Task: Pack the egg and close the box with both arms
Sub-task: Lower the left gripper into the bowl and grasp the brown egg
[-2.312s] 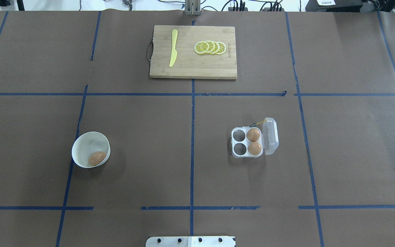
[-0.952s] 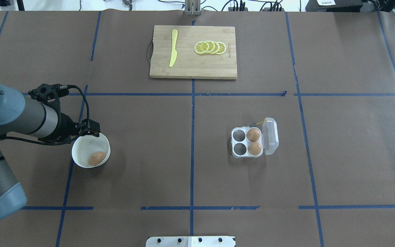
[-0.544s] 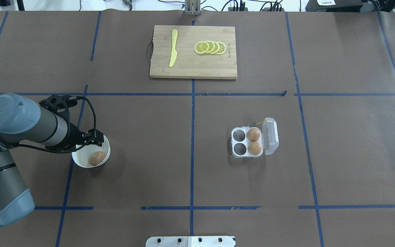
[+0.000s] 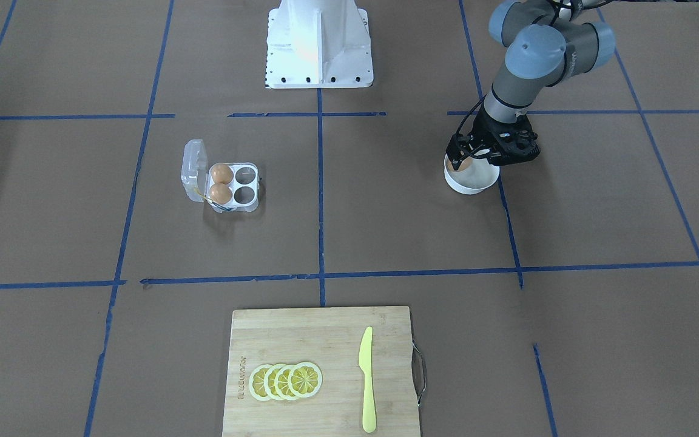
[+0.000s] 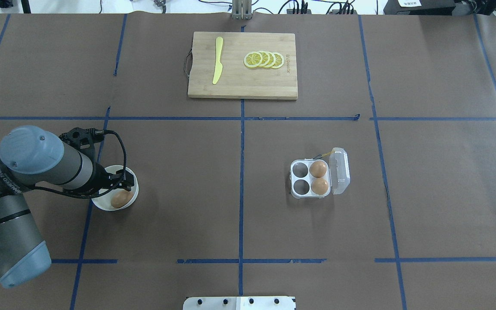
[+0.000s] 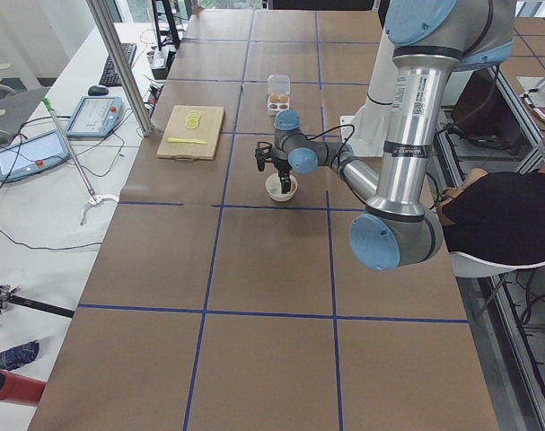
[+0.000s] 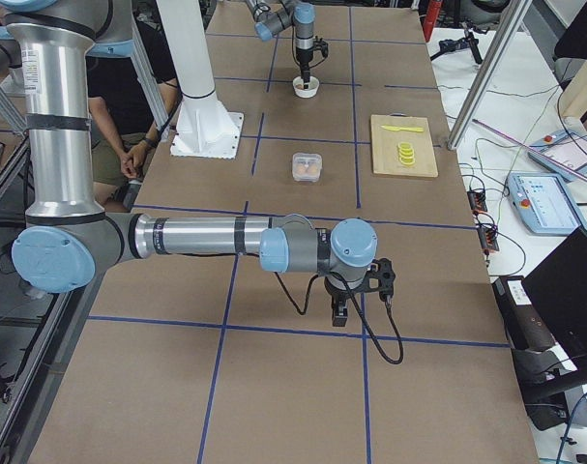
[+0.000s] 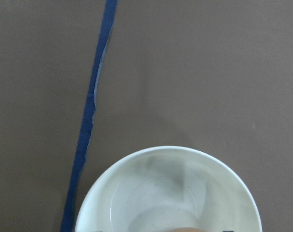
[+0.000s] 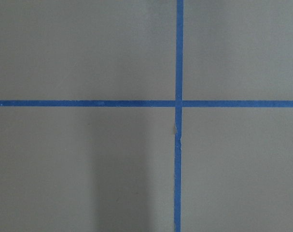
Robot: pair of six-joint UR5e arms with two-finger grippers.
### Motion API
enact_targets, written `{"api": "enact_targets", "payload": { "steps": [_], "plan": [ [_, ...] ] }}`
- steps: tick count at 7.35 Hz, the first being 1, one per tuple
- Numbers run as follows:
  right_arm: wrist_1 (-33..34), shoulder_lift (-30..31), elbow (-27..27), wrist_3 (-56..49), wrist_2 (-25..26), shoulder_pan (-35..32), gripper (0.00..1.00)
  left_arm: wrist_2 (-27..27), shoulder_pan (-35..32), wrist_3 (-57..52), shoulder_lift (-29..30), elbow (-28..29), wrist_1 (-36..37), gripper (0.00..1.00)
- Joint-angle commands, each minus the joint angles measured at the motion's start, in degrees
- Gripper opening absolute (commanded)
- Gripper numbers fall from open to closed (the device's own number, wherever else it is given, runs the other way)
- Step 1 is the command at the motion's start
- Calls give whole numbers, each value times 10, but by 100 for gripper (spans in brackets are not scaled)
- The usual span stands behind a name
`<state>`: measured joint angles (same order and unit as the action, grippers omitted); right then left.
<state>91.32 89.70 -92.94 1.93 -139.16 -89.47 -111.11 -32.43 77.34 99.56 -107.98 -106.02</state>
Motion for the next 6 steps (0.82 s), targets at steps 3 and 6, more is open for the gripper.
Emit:
{"api": "enact_targets", "payload": {
  "steps": [3, 6],
  "plan": [
    [0, -1, 0, 0, 0, 0, 100, -2, 13, 0, 5, 8, -2, 86],
    [0, 1, -4, 0, -1, -1, 100, -1, 27, 17, 5, 8, -2, 86]
  ]
}}
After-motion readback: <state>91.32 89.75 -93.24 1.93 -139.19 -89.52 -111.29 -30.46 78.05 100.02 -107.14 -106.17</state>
